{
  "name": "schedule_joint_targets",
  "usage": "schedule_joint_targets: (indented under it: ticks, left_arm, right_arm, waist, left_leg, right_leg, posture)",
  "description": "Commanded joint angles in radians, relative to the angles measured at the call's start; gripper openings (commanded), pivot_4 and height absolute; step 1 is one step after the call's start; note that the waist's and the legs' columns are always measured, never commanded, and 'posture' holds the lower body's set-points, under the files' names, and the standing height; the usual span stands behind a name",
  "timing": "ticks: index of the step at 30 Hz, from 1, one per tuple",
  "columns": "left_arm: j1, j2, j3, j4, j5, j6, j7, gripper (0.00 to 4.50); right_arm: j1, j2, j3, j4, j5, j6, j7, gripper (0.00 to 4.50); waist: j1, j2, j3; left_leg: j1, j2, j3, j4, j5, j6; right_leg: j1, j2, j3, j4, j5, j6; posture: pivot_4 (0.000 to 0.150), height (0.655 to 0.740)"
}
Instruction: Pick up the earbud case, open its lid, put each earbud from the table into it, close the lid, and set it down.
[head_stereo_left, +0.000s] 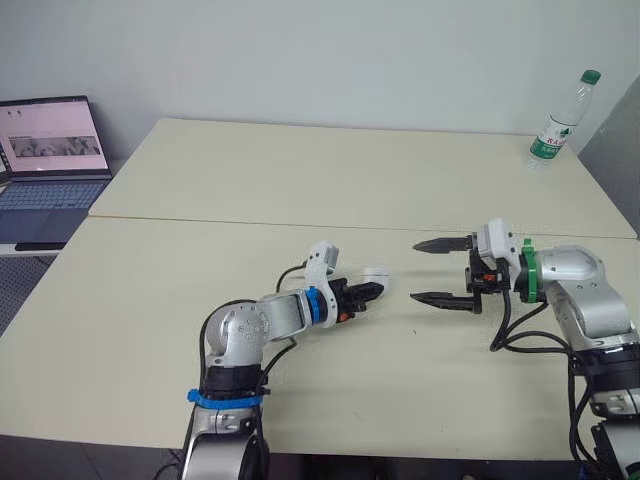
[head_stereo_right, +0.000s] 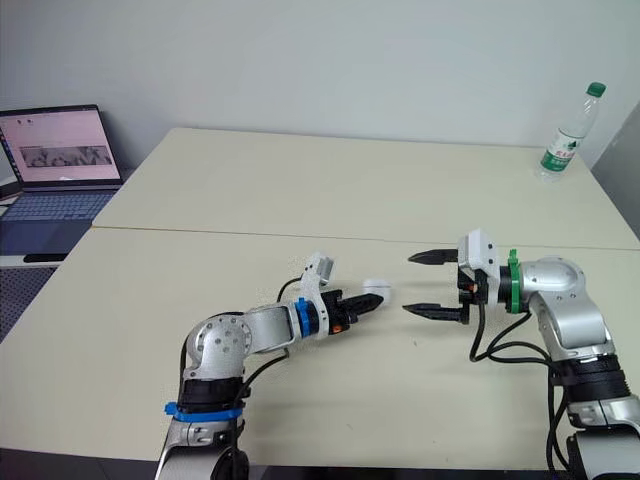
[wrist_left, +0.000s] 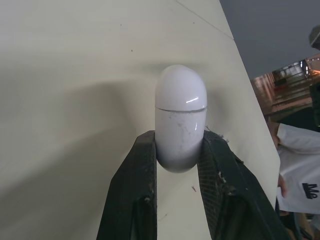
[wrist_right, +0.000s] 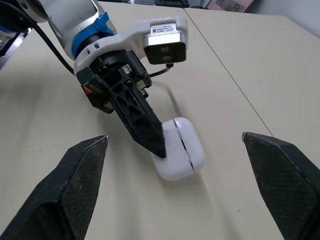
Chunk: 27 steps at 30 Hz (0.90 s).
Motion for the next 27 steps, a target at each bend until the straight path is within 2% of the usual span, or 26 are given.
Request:
schedule_joint_targets:
  ticks: [1,6,10,13,16,18,20,21,24,27]
  left_arm:
    - [-0.020,-0.016,0.089,0.040,-0.016,0.048,0.059,1.63]
    - [-0.006,0.011,0.141,0.022,-0.009,0.107,0.080,3.20]
    - [0.036,0.056,0.209,-0.075,-0.039,0.194,0.097,4.45]
    - [0.090,0.129,0.280,-0.191,-0.067,0.289,0.096,4.48]
    - [0.143,0.291,0.277,-0.285,-0.085,0.286,0.034,4.48]
    - [0.167,0.461,0.218,-0.341,-0.032,0.134,-0.093,4.48]
    - [0.227,0.663,0.099,-0.377,0.157,-0.242,-0.335,4.48]
    - [0.255,0.731,0.080,-0.367,0.207,-0.356,-0.423,4.48]
    - [0.327,0.846,0.068,-0.305,0.318,-0.633,-0.604,4.48]
    - [0.346,0.859,0.095,-0.251,0.350,-0.749,-0.657,4.48]
  right_arm:
    - [-0.005,0.008,-0.029,-0.020,0.004,-0.011,-0.041,4.50]
    - [-0.018,0.017,-0.028,-0.011,0.007,-0.010,-0.067,4.50]
    - [-0.032,0.019,-0.029,0.008,0.006,-0.016,-0.075,4.50]
    - [-0.040,0.012,-0.034,0.031,0.003,-0.028,-0.069,4.50]
    - [-0.039,0.001,-0.041,0.058,-0.004,-0.046,-0.060,4.50]
    - [-0.032,-0.011,-0.046,0.078,-0.007,-0.064,-0.051,4.50]
    - [-0.021,-0.022,-0.051,0.089,-0.004,-0.074,-0.042,4.50]
    - [-0.014,-0.028,-0.052,0.090,-0.001,-0.076,-0.036,4.50]
    - [-0.003,-0.046,-0.055,0.087,0.009,-0.071,-0.022,4.50]
    - [-0.009,-0.059,-0.060,0.089,0.015,-0.059,-0.012,4.50]
  waist:
    - [0.000,0.000,0.000]
    - [0.000,0.000,0.000]
    - [-0.009,0.001,-0.001]
    - [-0.025,0.001,-0.001]
    - [-0.030,0.001,0.000]
    - [-0.031,0.000,0.000]
    - [-0.027,-0.001,0.001]
    - [-0.022,-0.001,0.001]
    - [-0.012,-0.001,0.001]
    - [-0.002,-0.001,0.001]
  left_leg:
    - [0.000,0.000,0.000,0.000,0.000,0.000]
    - [0.000,-0.001,0.001,0.000,0.000,0.000]
    - [0.001,0.000,0.001,0.000,0.001,-0.002]
    - [0.002,0.000,0.001,-0.001,0.001,-0.003]
    - [0.005,0.000,0.001,-0.001,0.001,-0.003]
    - [0.006,0.000,0.001,-0.001,0.002,-0.004]
    - [0.007,0.000,0.000,-0.005,0.003,-0.007]
    - [0.008,0.000,0.000,-0.008,0.006,-0.011]
    - [0.009,-0.002,0.001,-0.013,0.008,-0.015]
    - [0.008,-0.002,0.002,-0.014,0.008,-0.014]
  right_leg:
    - [0.000,0.000,0.000,0.000,0.000,0.000]
    - [0.000,-0.001,0.000,-0.001,0.000,0.000]
    - [0.000,-0.001,0.001,0.000,0.000,0.000]
    - [0.000,-0.001,0.001,0.002,0.000,-0.001]
    - [0.000,-0.001,0.002,0.007,-0.003,-0.004]
    - [0.000,0.000,0.001,0.011,-0.005,-0.007]
    - [-0.002,0.000,0.000,0.012,-0.006,-0.009]
    - [-0.002,0.000,0.000,0.011,-0.006,-0.009]
    - [-0.001,-0.004,0.000,0.009,-0.007,-0.011]
    - [-0.002,-0.005,-0.001,0.006,-0.008,-0.012]
  posture:
    - [0.150,0.7400]
    - [0.150,0.7400]
    - [0.150,0.7400]
    - [0.150,0.7400]
    - [0.150,0.7400]
    - [0.150,0.7400]
    - [0.150,0.7400]
    - [0.150,0.7400]
    - [0.150,0.7400]
    - [0.150,0.7400]
